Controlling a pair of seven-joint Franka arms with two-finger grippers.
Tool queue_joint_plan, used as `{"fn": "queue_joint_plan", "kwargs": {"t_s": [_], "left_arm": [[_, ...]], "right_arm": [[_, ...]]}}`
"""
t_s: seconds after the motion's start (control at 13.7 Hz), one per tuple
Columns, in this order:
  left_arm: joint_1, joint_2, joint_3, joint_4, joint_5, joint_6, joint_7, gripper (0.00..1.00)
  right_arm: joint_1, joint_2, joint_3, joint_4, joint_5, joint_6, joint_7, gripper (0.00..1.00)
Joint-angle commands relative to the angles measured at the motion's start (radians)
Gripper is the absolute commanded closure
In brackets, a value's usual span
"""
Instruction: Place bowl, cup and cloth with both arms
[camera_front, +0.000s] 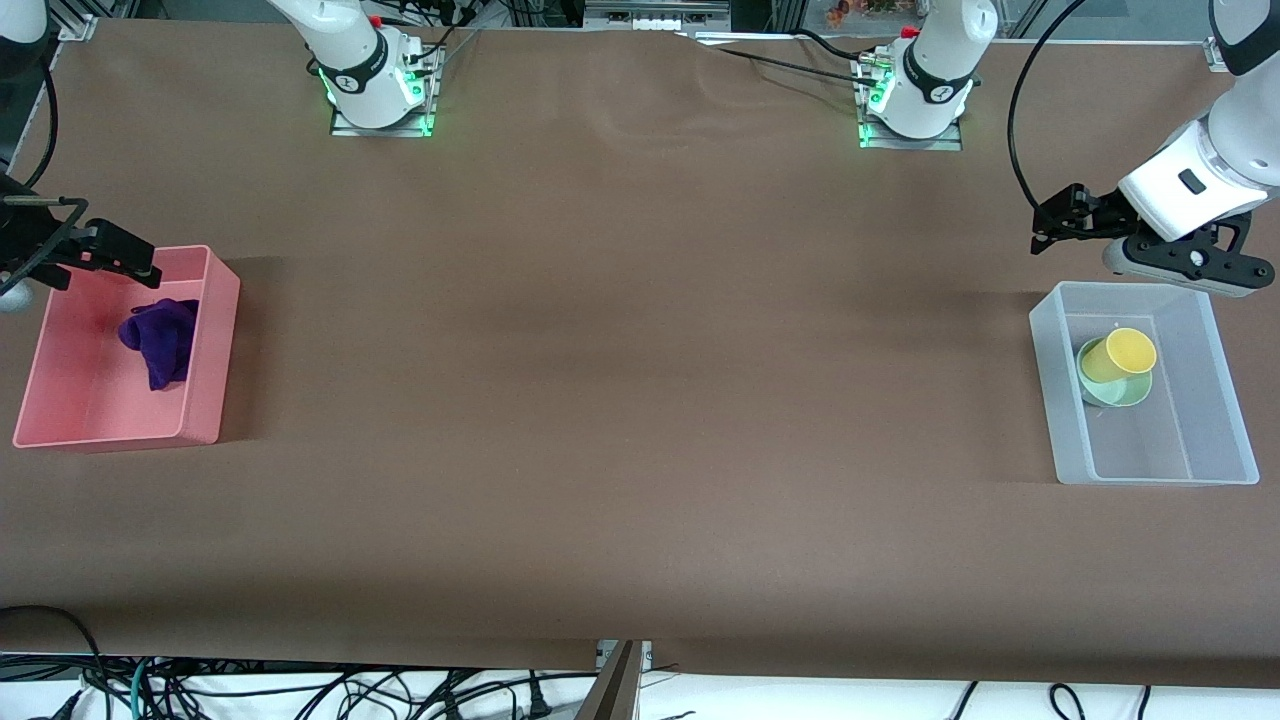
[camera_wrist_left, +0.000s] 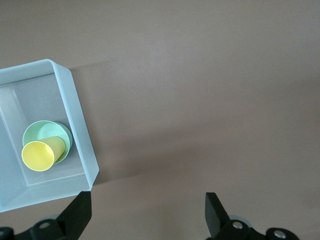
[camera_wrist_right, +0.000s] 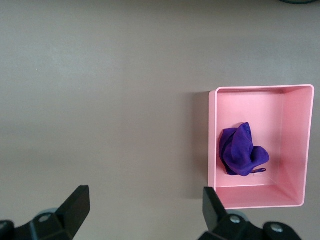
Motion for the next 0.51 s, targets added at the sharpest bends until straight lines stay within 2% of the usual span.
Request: {"fn": "queue_joint_plan", "kwargs": {"t_s": [0.0, 0.44], "left_arm": [[-0.016, -0.006, 0.010, 0.011, -0.008, -0.020, -0.006, 0.00], [-0.008, -0.006, 0.018, 0.011, -0.008, -0.032, 0.006, 0.00]], "right_arm": [[-0.004, 0.010, 0.002, 0.026, 0.005, -0.009, -0.007, 0.00], [-0.004, 0.010, 0.002, 0.026, 0.005, -0.010, -0.007, 0.00]]}}
